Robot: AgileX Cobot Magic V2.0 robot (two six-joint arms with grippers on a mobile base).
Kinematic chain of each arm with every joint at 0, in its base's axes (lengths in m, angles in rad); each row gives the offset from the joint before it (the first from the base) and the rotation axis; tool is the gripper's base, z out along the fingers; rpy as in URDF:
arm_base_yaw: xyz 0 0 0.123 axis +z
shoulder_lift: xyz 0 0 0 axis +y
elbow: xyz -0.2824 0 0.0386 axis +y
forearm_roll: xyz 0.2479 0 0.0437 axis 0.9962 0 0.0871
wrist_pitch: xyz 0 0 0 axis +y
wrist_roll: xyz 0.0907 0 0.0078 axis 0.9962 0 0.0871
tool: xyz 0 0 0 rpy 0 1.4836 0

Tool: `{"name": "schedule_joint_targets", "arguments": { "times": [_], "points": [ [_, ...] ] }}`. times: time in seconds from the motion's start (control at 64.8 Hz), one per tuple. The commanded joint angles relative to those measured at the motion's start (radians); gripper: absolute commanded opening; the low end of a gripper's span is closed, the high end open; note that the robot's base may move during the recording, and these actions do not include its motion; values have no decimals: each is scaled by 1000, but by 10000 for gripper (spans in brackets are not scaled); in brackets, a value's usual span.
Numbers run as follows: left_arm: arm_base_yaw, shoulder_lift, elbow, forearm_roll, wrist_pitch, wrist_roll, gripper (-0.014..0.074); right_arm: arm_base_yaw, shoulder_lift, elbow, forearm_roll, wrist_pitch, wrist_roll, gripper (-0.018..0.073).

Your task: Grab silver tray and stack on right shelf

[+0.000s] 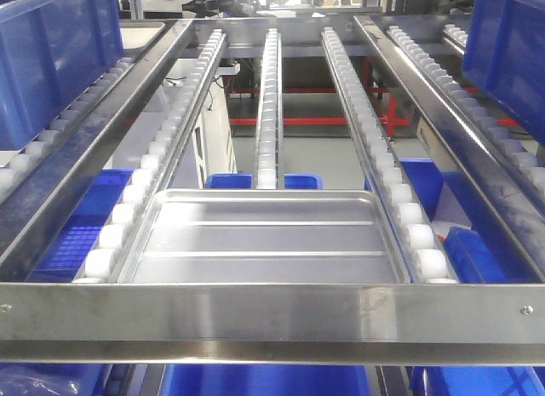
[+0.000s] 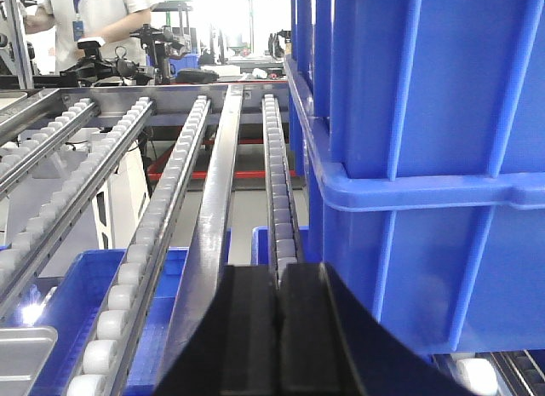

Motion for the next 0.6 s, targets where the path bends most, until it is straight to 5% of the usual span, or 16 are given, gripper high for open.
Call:
{"name": "schedule_joint_targets", "arguments": {
  "times": [0.0, 0.586],
  "points": [
    [-6, -3, 24, -6, -89, 3, -100, -7, -17, -2, -1, -87, -9, 57],
    [-6, -3, 24, -6, -89, 3, -100, -7, -17, -2, -1, -99, -8, 57]
  ]
}}
